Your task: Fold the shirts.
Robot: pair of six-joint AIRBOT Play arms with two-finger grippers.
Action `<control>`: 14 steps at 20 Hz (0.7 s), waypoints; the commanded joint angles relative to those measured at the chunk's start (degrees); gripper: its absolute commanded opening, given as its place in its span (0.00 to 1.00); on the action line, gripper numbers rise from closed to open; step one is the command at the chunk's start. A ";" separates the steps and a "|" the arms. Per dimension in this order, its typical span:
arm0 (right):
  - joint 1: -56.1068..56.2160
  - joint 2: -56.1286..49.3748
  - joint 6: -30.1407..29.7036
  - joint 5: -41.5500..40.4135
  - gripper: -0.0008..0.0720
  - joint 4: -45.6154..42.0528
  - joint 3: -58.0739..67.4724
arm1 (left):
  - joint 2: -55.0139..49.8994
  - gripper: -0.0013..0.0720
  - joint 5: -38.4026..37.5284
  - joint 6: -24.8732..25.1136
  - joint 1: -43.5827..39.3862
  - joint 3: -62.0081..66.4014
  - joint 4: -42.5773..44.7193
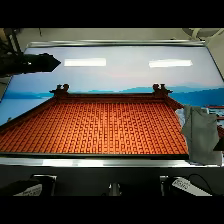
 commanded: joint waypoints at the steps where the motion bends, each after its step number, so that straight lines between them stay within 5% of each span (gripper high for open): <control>1: 0.04 0.22 -3.15 -5.81 0.92 -1.55 4.50 | 0.42 0.05 0.22 0.72 -0.07 1.14 -2.23; 3: 1.05 0.22 -3.48 -10.38 0.74 0.31 15.34 | 0.76 0.04 1.03 0.74 -0.24 5.55 -2.62; 5: 7.39 0.22 -5.70 -18.32 0.74 1.53 25.51 | 0.04 0.04 4.11 -0.13 -1.49 10.38 3.98; 7: 18.40 0.20 -5.27 -23.52 0.74 2.05 30.34 | -2.95 0.04 -0.28 -9.38 -4.90 13.40 22.82; 9: 31.43 -0.74 -2.82 -22.49 0.76 2.45 30.14 | -7.98 0.05 -11.15 -13.53 -8.37 13.55 37.29; 10: 37.64 -2.73 -2.60 -19.23 0.78 2.97 29.44 | -11.06 0.22 -18.12 -15.93 -8.94 13.55 38.58; 11: 42.18 -5.73 -4.90 -12.85 0.86 5.07 28.76 | -14.16 0.69 -25.00 -17.73 -8.90 13.55 36.98; 12: 45.88 -9.81 -6.21 -3.74 0.93 7.56 28.70 | -17.38 0.85 -32.57 -16.46 -8.85 13.51 34.80; 14: 50.45 -14.73 -5.53 5.81 0.93 10.23 28.63 | -19.17 0.83 -37.81 -13.92 -9.25 10.73 30.97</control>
